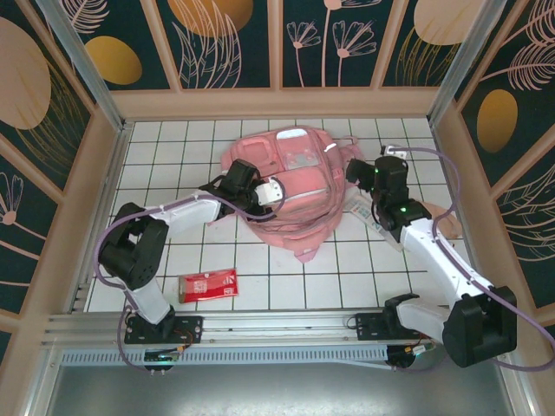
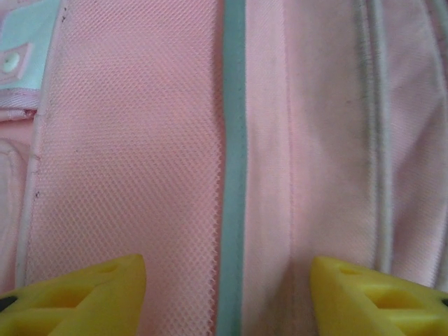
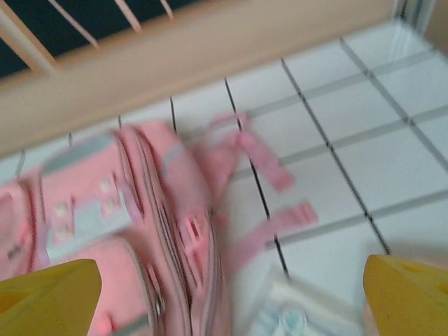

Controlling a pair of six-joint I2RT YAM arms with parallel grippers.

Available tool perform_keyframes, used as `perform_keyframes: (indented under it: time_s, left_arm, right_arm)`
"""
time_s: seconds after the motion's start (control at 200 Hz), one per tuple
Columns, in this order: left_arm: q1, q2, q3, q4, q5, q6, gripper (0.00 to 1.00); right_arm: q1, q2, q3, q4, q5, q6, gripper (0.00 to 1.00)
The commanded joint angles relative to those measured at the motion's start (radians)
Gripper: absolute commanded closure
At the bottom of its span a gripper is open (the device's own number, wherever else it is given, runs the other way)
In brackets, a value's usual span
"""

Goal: Pack the student bag

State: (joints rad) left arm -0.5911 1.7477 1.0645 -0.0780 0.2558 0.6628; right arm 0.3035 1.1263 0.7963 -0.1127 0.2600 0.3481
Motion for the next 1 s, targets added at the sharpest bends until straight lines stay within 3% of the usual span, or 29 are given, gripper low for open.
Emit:
perform_keyframes:
  time_s: [0.0, 0.125, 0.29, 0.641, 0.706, 0.831, 0.896, 0.996]
  left_arm:
    - [-0.017, 0.027, 0.045, 0.031, -0.055, 0.049, 0.38]
    - [-0.028, 0.037, 0.064, -0.019, 0.061, 0.102, 0.36]
    - [-0.029, 0.024, 0.078, -0.060, 0.179, 0.102, 0.33]
    - [-0.029, 0.040, 0.150, -0.108, 0.372, -0.047, 0.28]
    - [-0.030, 0.036, 0.136, -0.093, 0.357, -0.084, 0.28]
    - [-0.052, 0.058, 0.108, -0.064, 0.256, -0.089, 0.23]
    - [-0.069, 0.091, 0.129, -0.063, 0.142, -0.104, 0.21]
    - [-0.078, 0.130, 0.158, -0.073, 0.120, -0.101, 0.18]
  right_arm:
    - [0.000, 0.012, -0.012, -0.149, -0.043, 0.080, 0.05]
    - [-0.082, 0.090, 0.046, -0.283, 0.006, 0.119, 0.04]
    - [-0.277, 0.215, 0.073, -0.341, -0.099, 0.175, 0.06]
    - [-0.290, 0.381, 0.124, -0.325, 0.072, 0.056, 0.14]
    - [-0.292, 0.400, 0.113, -0.298, 0.050, 0.019, 0.16]
    - [-0.294, 0.460, 0.124, -0.275, -0.017, -0.038, 0.34]
    - [-0.293, 0.482, 0.133, -0.267, -0.017, -0.039, 0.35]
    - [-0.294, 0.514, 0.146, -0.253, -0.016, -0.040, 0.36]
